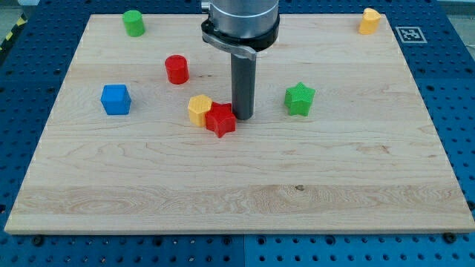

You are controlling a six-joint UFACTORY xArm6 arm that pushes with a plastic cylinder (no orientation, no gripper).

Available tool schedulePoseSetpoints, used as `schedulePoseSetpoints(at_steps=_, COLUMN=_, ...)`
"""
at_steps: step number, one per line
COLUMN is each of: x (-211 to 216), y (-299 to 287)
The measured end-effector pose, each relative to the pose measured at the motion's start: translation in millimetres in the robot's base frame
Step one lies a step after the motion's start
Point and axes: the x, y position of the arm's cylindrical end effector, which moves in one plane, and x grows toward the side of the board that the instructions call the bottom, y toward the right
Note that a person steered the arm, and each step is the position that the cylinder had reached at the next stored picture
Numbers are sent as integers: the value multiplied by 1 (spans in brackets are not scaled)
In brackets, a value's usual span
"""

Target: Slide the green star to center right side

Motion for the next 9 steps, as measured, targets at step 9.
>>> schedulePoseSetpoints(at_steps=9, x=-15, y=104)
